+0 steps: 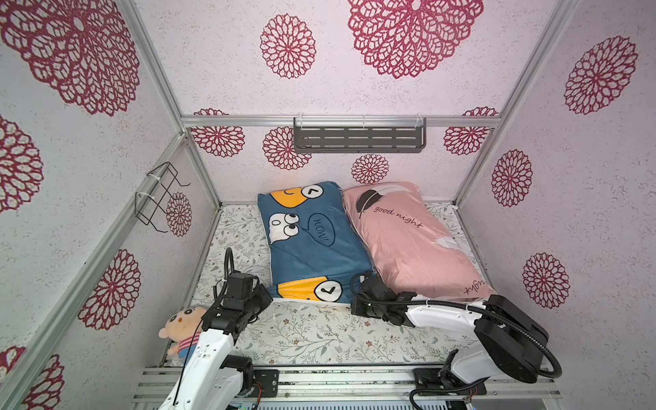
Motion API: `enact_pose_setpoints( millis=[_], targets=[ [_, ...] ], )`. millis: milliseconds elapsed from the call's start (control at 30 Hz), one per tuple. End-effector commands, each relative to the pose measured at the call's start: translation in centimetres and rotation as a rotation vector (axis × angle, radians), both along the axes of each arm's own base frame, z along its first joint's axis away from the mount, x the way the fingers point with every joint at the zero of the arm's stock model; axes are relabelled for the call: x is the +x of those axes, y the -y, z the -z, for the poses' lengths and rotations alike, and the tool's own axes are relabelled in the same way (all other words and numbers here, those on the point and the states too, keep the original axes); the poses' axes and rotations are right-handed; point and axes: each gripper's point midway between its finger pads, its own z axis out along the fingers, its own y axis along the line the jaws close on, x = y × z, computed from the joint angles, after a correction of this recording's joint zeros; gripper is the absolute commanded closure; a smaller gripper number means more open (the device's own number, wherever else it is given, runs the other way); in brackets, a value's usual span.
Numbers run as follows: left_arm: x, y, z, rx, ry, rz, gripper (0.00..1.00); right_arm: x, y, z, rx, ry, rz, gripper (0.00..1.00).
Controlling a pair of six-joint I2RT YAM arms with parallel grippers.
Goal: Zip up pillowcases
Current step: Zip the zipper on the pillowcase, then place the pillowcase at the center of the board.
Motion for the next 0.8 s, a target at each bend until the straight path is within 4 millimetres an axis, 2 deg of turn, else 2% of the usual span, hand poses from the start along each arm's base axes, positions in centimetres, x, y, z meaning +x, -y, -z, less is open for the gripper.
enact_pose_setpoints(
  millis=[0, 300, 500, 633, 733, 767],
  targets=[
    [0.2, -1.0, 0.2, 0.033, -0.001, -0.025, 1.00, 0.0, 3.5, 0.6, -0.109, 0.001, 0.051, 1.00],
    [0.5, -1.4, 0.4, 0.039, -0.013, -0.026, 1.00, -0.2, 8.7, 1.2, -0.221, -0.010, 0.131, 1.00],
    [0.8, -1.8, 0.3, 0.052, -0.016, -0.031, 1.00, -0.6, 11.2, 2.3, -0.286, -0.026, 0.159, 1.00],
    [1.2, -1.9, 0.4, 0.052, -0.017, -0.033, 1.00, -0.4, 11.3, 2.3, -0.286, -0.019, 0.153, 1.00],
    [1.5, -1.9, 0.5, 0.051, -0.018, -0.033, 1.00, 0.2, 9.4, 0.9, -0.224, 0.020, 0.085, 1.00],
    [1.7, -1.9, 0.5, 0.053, -0.019, -0.032, 1.00, 0.5, 8.3, -0.2, -0.197, 0.040, 0.051, 0.89]
  ],
)
